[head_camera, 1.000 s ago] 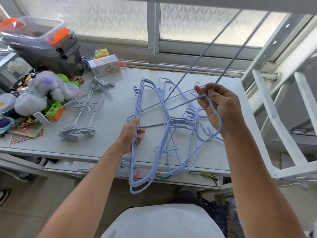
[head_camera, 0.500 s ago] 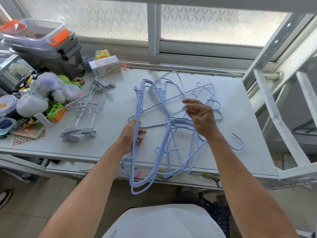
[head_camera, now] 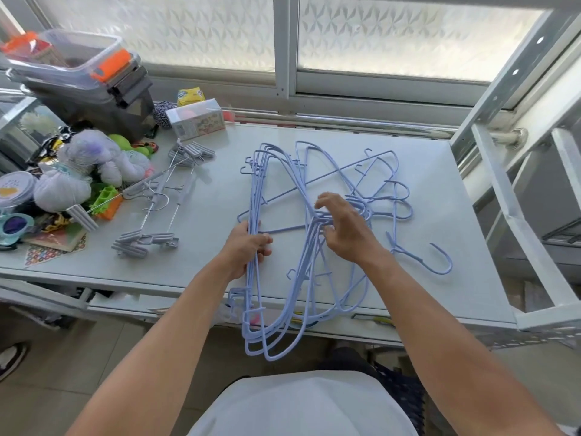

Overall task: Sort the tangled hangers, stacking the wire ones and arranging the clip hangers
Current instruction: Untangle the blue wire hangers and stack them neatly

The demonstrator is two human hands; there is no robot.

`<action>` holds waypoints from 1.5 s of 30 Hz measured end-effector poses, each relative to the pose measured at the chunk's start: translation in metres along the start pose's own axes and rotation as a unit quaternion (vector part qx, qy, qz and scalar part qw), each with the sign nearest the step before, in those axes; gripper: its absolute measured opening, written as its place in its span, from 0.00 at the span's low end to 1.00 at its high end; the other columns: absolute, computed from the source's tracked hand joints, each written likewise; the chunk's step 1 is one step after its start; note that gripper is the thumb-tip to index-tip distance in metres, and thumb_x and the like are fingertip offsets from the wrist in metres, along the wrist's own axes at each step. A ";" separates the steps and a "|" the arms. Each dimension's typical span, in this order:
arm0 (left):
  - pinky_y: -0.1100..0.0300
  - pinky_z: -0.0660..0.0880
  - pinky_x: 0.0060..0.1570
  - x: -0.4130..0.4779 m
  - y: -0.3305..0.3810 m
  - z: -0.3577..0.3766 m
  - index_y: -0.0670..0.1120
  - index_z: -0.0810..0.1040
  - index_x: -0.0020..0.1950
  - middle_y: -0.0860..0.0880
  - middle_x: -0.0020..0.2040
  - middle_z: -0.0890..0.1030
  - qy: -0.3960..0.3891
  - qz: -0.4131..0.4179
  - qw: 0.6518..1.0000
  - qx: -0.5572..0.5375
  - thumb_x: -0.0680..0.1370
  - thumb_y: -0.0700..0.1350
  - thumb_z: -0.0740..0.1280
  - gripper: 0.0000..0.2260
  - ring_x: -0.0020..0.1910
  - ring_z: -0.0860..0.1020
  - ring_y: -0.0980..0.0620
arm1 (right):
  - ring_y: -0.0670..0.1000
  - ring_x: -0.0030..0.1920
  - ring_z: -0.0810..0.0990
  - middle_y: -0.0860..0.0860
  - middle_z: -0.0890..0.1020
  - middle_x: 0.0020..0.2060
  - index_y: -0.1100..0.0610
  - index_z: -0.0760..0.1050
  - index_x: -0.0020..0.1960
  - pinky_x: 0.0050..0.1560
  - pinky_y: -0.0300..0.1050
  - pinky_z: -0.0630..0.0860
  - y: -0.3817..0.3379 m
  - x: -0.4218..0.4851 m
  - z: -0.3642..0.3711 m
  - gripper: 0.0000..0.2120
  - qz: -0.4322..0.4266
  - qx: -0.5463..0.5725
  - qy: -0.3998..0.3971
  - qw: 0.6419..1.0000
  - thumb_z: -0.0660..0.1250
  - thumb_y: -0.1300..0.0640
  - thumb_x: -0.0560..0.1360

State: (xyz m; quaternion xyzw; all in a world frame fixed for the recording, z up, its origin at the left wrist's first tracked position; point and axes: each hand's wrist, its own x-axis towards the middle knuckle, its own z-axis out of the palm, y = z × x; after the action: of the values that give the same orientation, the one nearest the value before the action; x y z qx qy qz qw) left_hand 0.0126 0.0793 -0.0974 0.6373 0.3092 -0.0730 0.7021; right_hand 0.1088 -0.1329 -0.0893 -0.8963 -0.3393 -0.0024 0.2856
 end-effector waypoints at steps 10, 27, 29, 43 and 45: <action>0.65 0.76 0.27 0.008 -0.003 0.006 0.39 0.75 0.46 0.42 0.42 0.79 0.132 0.020 0.991 -0.033 0.79 0.37 0.64 0.03 0.32 0.82 0.50 | 0.55 0.42 0.78 0.50 0.77 0.41 0.52 0.75 0.43 0.38 0.45 0.73 -0.005 0.028 -0.035 0.07 0.126 -0.172 -0.211 0.954 0.65 0.58 0.65; 0.60 0.75 0.33 -0.004 0.036 0.016 0.57 0.60 0.74 0.49 0.52 0.74 0.032 0.145 0.973 0.176 0.79 0.36 0.63 0.28 0.35 0.82 0.48 | 0.59 0.50 0.79 0.56 0.80 0.48 0.56 0.73 0.54 0.46 0.50 0.75 -0.006 0.020 -0.047 0.08 0.088 -0.205 -0.087 0.971 0.64 0.57 0.75; 0.57 0.76 0.37 -0.007 0.038 0.028 0.59 0.52 0.76 0.51 0.49 0.72 0.019 0.147 0.946 0.287 0.76 0.36 0.66 0.37 0.39 0.81 0.48 | 0.59 0.50 0.79 0.55 0.80 0.48 0.56 0.76 0.49 0.47 0.49 0.74 -0.002 0.016 -0.051 0.05 0.109 -0.197 -0.080 0.971 0.66 0.57 0.75; 0.49 0.80 0.41 -0.015 0.043 0.102 0.44 0.66 0.55 0.43 0.41 0.79 0.049 0.116 0.929 0.349 0.67 0.41 0.62 0.17 0.41 0.80 0.43 | 0.61 0.45 0.79 0.55 0.80 0.42 0.56 0.74 0.39 0.37 0.46 0.68 0.056 -0.005 -0.068 0.04 0.190 -0.178 -0.018 0.965 0.65 0.63 0.71; 0.54 0.75 0.39 -0.013 0.046 0.112 0.41 0.66 0.52 0.44 0.41 0.76 0.067 0.102 0.925 0.360 0.68 0.39 0.63 0.13 0.43 0.77 0.43 | 0.61 0.45 0.79 0.54 0.79 0.43 0.58 0.77 0.42 0.39 0.49 0.73 0.066 -0.004 -0.069 0.03 0.192 -0.161 -0.011 0.968 0.66 0.63 0.70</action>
State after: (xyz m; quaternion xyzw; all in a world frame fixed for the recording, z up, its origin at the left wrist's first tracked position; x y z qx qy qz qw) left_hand 0.0633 -0.0220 -0.0517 0.8788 0.2413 -0.0649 0.4065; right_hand 0.1593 -0.2113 -0.0660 -0.9788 -0.1590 0.0081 0.1290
